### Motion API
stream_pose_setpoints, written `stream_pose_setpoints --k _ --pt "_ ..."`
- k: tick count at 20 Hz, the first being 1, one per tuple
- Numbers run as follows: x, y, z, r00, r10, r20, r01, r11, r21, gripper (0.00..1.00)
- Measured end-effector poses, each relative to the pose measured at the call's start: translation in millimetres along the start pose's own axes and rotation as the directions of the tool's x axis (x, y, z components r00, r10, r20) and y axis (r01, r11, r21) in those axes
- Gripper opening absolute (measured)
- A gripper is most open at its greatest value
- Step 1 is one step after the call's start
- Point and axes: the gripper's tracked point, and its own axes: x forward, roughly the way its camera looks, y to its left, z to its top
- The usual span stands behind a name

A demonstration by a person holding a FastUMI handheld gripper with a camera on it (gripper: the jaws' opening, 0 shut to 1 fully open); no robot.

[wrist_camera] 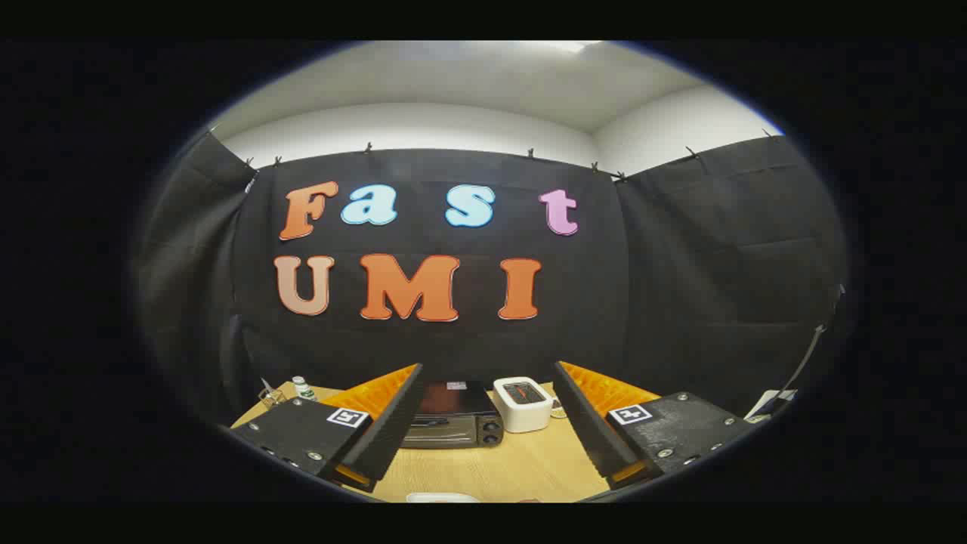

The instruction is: Open the toaster oven, put the food inside, and close the toaster oven door.

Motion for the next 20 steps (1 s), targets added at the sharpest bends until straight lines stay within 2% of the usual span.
stream_pose_setpoints --k 11,20 --pt "4.6 6.6 -2.0 1.0 0.013 -0.008 -0.013 1.0 0.017 0.99" --pt "19.8 13.8 -21.8 0.999 0.016 -0.037 -0.016 1.0 0.003 1.0"
